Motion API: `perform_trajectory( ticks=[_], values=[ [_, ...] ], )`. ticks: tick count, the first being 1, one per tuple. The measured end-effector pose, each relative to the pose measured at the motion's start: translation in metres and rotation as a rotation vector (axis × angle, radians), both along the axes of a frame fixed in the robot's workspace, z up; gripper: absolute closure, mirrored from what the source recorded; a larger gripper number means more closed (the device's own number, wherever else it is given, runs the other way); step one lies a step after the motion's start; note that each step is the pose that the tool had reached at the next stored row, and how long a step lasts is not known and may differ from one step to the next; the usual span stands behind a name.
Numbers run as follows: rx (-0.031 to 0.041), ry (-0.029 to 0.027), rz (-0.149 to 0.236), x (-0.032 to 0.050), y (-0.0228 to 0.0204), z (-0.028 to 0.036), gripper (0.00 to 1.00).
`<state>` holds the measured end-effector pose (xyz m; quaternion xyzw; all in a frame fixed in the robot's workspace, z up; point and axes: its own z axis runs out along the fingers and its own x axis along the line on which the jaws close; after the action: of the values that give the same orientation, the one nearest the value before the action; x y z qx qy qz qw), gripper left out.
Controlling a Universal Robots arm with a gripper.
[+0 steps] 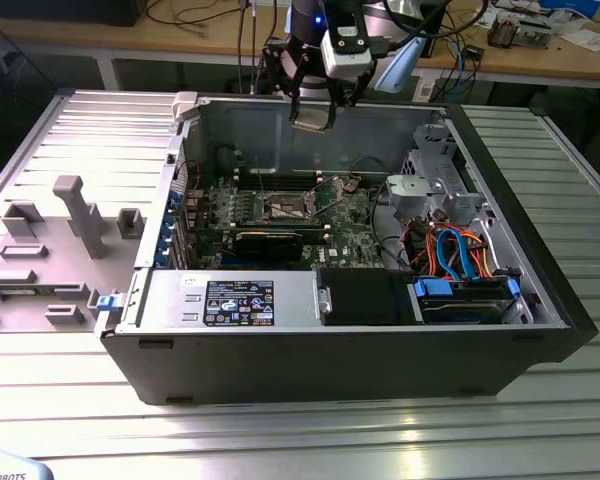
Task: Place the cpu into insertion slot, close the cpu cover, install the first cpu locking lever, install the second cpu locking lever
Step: 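Place the cpu into insertion slot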
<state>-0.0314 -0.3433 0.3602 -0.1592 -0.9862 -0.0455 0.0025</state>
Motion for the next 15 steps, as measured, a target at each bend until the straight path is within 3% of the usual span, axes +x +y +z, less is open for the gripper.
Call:
perform_trajectory(
  ticks=[7,10,15],
  values=[
    [0.0001,-0.0001,-0.009,0.0,0.0,-0.0001,0.46],
    [-0.0001,-0.0001,-0.096,0.0,0.0,-0.0007,0.46],
    [-0.0001,-0.0001,-0.158,0.0,0.0,-0.0012,0.46]
  ],
)
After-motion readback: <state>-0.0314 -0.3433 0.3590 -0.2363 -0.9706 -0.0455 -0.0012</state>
